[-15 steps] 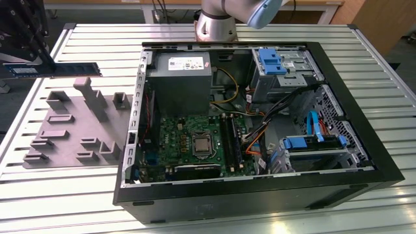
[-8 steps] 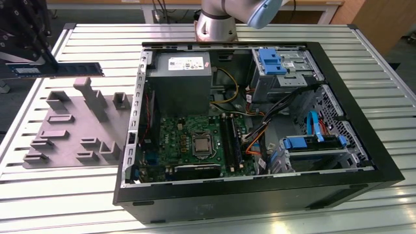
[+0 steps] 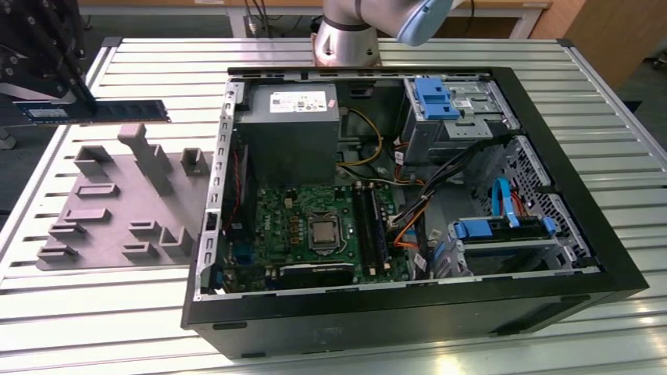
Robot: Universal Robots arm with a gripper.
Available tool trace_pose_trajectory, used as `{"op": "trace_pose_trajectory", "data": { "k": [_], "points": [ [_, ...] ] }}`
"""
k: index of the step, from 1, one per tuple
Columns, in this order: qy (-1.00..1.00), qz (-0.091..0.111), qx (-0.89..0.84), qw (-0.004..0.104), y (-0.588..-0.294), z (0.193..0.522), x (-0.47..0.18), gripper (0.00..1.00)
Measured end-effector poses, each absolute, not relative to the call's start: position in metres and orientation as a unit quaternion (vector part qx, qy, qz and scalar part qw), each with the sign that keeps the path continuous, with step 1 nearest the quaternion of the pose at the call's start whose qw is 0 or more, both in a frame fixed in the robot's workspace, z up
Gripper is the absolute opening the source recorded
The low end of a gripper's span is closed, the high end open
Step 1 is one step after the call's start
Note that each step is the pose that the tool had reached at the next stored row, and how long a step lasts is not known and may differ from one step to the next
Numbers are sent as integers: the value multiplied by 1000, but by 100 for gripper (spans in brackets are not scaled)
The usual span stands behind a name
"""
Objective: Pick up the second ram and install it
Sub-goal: 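Pick up the second ram and move it above second insertion slot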
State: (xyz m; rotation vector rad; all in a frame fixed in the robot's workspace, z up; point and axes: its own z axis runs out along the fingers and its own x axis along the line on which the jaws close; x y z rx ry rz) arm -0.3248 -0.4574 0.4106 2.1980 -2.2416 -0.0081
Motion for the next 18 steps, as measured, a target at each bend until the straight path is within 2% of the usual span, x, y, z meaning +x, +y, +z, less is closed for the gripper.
{"op": "trace_pose_trajectory", "data": {
  "k": [18],
  "points": [
    [-714, -3, 700, 1, -457, 411, -318, 14]
  ]
}}
